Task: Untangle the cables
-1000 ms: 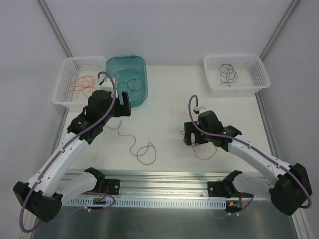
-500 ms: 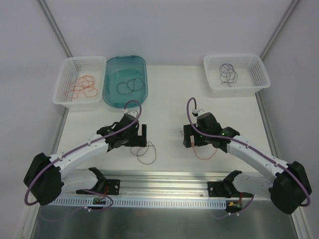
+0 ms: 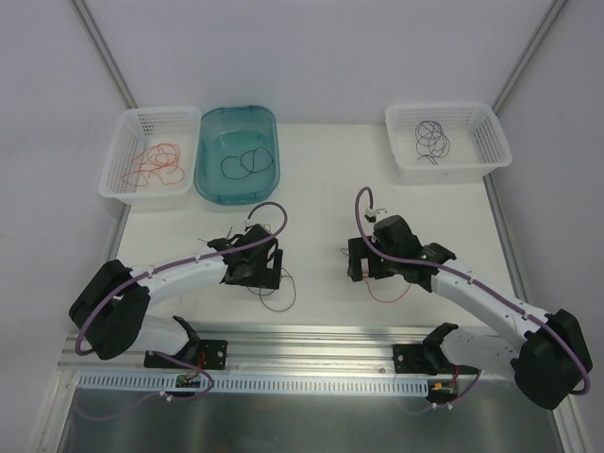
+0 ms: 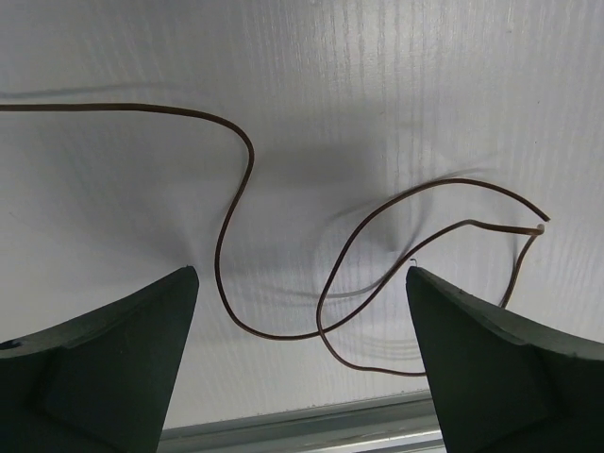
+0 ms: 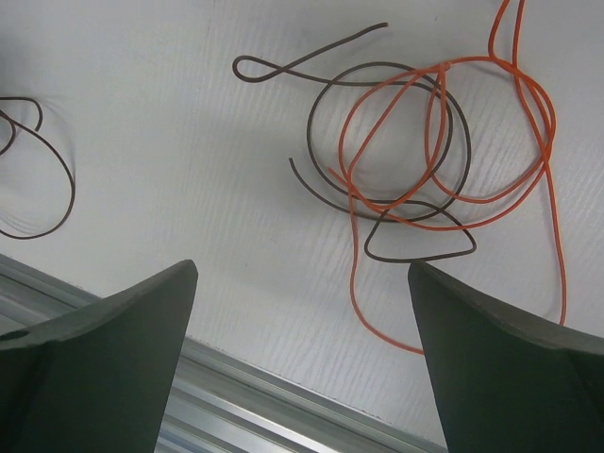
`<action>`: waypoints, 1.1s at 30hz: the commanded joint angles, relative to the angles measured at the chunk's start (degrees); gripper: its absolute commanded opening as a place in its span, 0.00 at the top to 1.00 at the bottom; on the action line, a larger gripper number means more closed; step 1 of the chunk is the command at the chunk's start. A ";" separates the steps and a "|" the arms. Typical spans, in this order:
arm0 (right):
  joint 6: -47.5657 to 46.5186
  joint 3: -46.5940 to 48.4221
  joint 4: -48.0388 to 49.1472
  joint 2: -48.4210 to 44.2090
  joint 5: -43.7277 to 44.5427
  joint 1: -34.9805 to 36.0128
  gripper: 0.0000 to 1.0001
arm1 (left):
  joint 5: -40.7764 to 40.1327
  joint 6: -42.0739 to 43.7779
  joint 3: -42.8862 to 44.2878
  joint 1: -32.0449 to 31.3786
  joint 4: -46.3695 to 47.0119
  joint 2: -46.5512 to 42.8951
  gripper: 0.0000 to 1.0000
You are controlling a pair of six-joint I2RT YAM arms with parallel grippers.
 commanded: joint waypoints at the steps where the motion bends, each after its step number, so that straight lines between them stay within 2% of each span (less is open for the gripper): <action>1: 0.62 -0.70 0.37 -1.55 -0.27 0.39 0.00 | 0.73 0.64 0.57 -0.50 -1.37 0.33 0.08; 7: 0.80 -0.97 0.81 -1.11 -0.44 0.39 0.01 | 1.79 0.91 0.92 -1.12 -1.37 2.87 0.16; 14: 0.62 -1.23 0.81 -1.11 -0.01 0.48 0.00 | 0.12 0.56 1.36 -2.35 -1.37 7.18 0.37; 15: 0.79 -1.23 0.89 -1.11 -0.09 0.56 0.00 | 0.03 0.30 1.36 -2.52 -1.37 7.45 0.47; 17: 0.79 -1.32 1.07 -1.02 -0.18 0.56 0.00 | -0.32 0.21 1.71 -2.96 -1.28 8.24 0.56; 18: 0.80 -1.41 1.07 -1.02 -0.18 0.57 0.00 | -0.41 0.29 1.71 -3.05 -1.37 8.41 0.68; 20: 0.79 -1.32 0.98 -0.93 -0.01 0.57 0.00 | -0.67 0.12 1.89 -3.23 -1.37 8.07 0.83; 21: 0.71 -1.32 0.90 -0.93 0.08 0.57 0.00 | -0.76 0.21 1.98 -3.31 -1.45 7.63 0.95; 22: 0.71 -1.41 0.90 -1.02 0.08 0.57 0.00 | -0.76 0.29 2.24 -3.32 -1.45 6.49 1.00; 27: 0.71 -1.23 0.72 -1.11 0.43 0.65 0.00 | -2.43 1.79 4.61 -3.32 -3.55 0.17 1.00; 33: 0.71 -1.23 0.37 -1.64 1.05 0.57 0.00 | -5.32 7.57 12.77 -3.23 -5.06 -11.51 1.00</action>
